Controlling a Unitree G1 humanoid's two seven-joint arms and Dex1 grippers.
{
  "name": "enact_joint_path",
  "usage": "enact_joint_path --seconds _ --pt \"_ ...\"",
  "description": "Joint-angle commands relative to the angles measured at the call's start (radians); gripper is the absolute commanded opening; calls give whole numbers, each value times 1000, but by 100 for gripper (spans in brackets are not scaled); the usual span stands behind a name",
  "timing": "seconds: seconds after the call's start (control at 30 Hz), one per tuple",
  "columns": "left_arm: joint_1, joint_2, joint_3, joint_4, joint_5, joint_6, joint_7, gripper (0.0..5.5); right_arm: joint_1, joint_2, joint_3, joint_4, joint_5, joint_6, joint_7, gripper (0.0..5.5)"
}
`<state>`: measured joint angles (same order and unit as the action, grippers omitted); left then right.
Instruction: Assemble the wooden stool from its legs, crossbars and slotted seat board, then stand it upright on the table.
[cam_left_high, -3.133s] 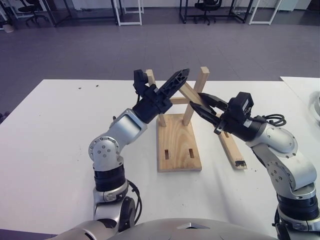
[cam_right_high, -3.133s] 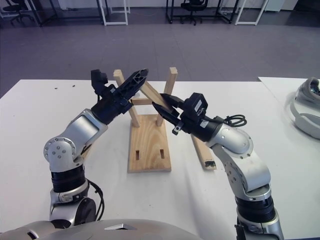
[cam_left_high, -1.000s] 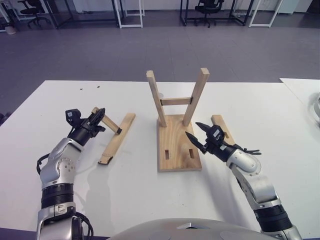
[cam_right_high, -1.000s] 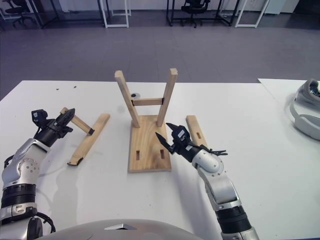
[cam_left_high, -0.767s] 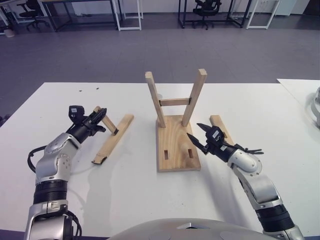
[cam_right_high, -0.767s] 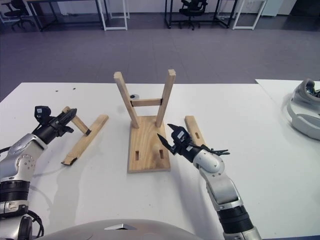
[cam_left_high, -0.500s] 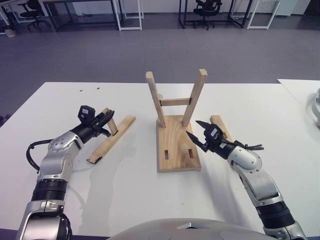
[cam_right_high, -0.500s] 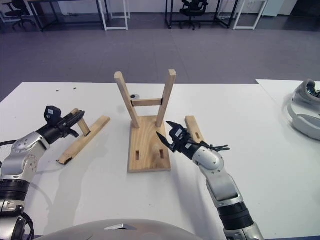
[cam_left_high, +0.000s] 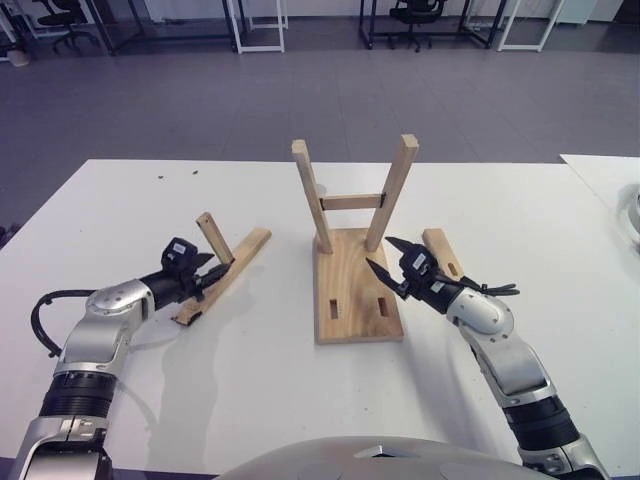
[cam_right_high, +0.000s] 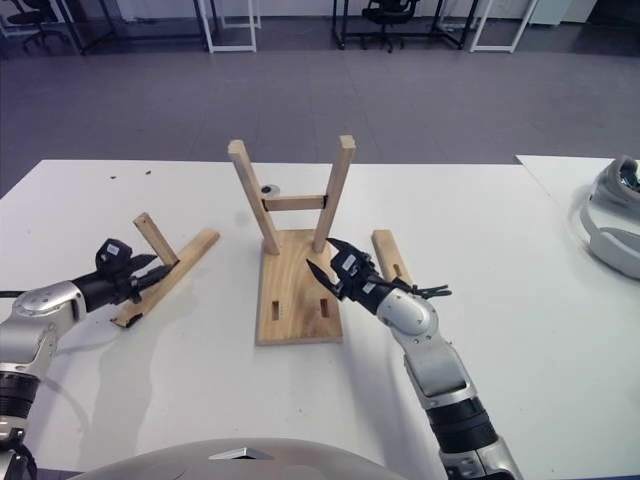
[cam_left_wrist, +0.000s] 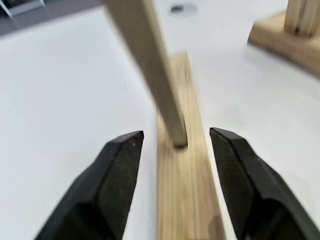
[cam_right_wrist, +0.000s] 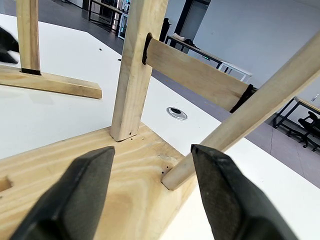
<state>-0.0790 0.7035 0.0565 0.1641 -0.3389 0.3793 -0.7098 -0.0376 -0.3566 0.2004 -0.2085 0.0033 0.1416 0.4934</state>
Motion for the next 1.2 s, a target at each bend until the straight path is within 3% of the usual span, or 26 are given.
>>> enact_joint_path --seconds 0.03,0.17,0.43,0.53,0.63,0.7,0.77,0.87,1.0,1.2 --pt "28 10 -15 -4 23 71 -15 302 0 10 9 14 -7 -10 -4 285" --pt "43 -6 -2 10 27 93 -18 358 8 14 19 20 -20 -13 -5 285" --pt "59 -15 4 19 47 42 -34 218 -5 29 0 19 3 16 -16 285" --pt "72 -17 8 57 69 -1 -24 205 -29 58 -50 -1 84 81 -11 285" --pt "102 -47 209 47 -74 -60 -17 204 -98 93 -174 -56 293 236 -3 285" --pt "86 -71 370 -110 -248 -53 -28 204 -198 119 -282 -111 532 385 -19 285" --pt "20 -59 438 -300 -390 17 2 203 -314 149 -356 -143 744 506 -69 285" --pt "-127 3 396 -463 -454 93 43 203 -518 228 -397 -132 976 611 -212 285" --pt "-286 28 198 -608 -392 142 52 203 -764 352 -416 -55 1143 642 -442 285" --pt "-316 -2 49 -694 -306 139 73 203 -777 411 -450 -25 1264 618 -627 285"
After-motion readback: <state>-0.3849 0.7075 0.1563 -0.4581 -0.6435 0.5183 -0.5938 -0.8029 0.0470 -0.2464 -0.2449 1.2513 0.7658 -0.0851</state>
